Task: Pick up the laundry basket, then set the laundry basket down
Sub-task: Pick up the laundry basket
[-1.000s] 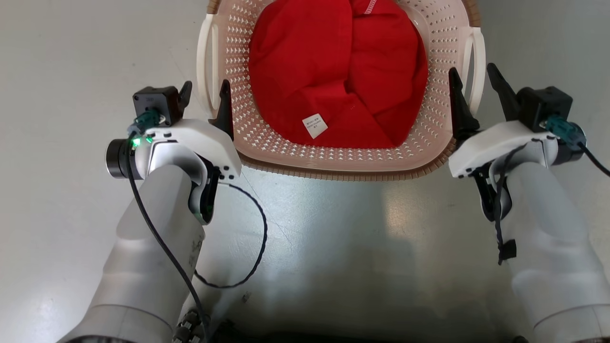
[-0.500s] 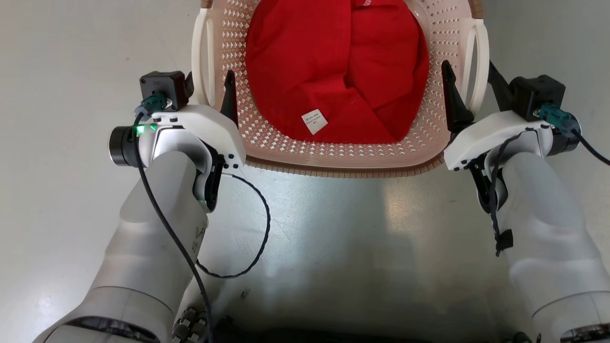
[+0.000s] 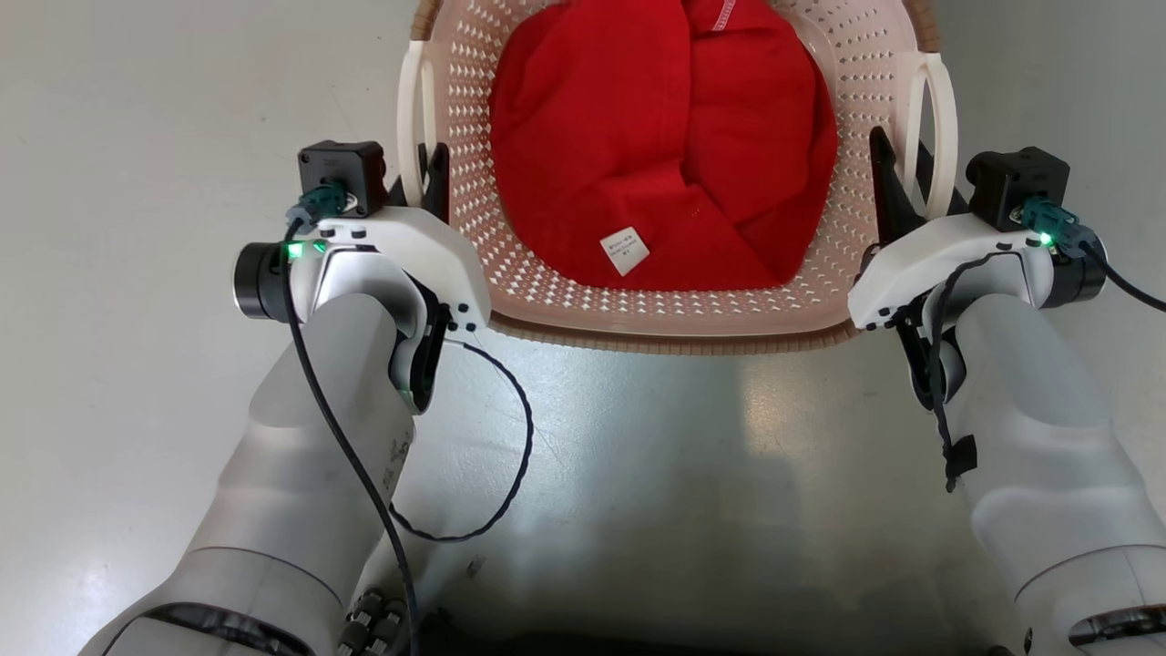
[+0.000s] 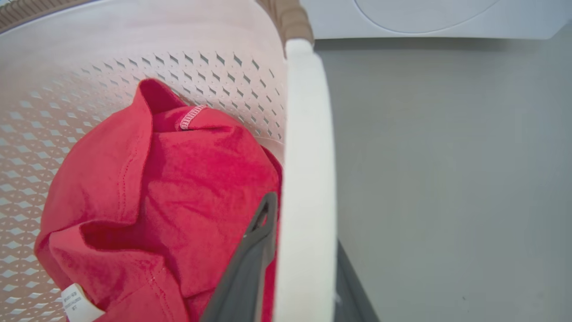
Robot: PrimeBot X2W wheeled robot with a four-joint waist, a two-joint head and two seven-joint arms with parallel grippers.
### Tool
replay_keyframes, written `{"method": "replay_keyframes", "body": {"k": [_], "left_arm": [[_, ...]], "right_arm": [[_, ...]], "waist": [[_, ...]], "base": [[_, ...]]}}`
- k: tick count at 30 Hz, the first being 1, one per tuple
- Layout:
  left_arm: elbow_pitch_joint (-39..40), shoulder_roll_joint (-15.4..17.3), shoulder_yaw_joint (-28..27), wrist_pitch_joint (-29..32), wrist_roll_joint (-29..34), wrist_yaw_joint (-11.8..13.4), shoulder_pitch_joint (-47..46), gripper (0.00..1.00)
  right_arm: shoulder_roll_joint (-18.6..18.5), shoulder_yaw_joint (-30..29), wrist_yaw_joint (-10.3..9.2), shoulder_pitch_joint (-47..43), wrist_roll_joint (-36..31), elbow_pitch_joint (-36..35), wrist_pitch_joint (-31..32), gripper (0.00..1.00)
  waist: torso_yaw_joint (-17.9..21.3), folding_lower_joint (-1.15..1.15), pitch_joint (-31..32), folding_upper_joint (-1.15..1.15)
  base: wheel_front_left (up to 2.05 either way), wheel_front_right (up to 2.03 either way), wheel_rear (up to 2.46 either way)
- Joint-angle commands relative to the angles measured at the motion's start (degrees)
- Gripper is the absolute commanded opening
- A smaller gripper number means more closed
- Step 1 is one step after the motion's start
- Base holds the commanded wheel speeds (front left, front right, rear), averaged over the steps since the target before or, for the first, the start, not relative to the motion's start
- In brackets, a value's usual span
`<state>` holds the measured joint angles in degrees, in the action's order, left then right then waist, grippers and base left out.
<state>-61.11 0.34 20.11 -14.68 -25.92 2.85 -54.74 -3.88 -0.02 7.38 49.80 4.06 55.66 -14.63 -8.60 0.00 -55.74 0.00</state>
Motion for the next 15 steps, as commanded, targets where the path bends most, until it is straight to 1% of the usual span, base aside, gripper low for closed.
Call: {"method": "replay_keyframes", "body": {"k": [1, 6, 15], "left_arm": [[0.1, 2.5, -0.6, -0.3, -1.1, 0.6, 1.4, 0.0], [-0.4, 2.5, 0.3, -0.3, -1.6, 0.6, 1.6, 0.0], [-1.5, 2.5, 2.2, -0.3, -3.1, 0.9, 3.8, 0.0]], "right_arm": [[1.0, 1.0, 0.11, -1.6, -0.6, 0.7, -0.4, 0.0], [1.0, 1.3, 0.11, -1.6, -0.3, 1.5, -0.4, 0.0], [1.0, 1.9, 0.11, -2.6, 1.4, 4.3, -0.4, 0.0]], "waist": [[0.0, 0.0, 0.3, 0.0], [0.2, 0.0, 1.1, 0.0], [1.1, 0.0, 4.7, 0.0]], "base": [[0.0, 0.0, 0.0], [0.0, 0.0, 0.0], [0.0, 0.0, 0.0]]}}
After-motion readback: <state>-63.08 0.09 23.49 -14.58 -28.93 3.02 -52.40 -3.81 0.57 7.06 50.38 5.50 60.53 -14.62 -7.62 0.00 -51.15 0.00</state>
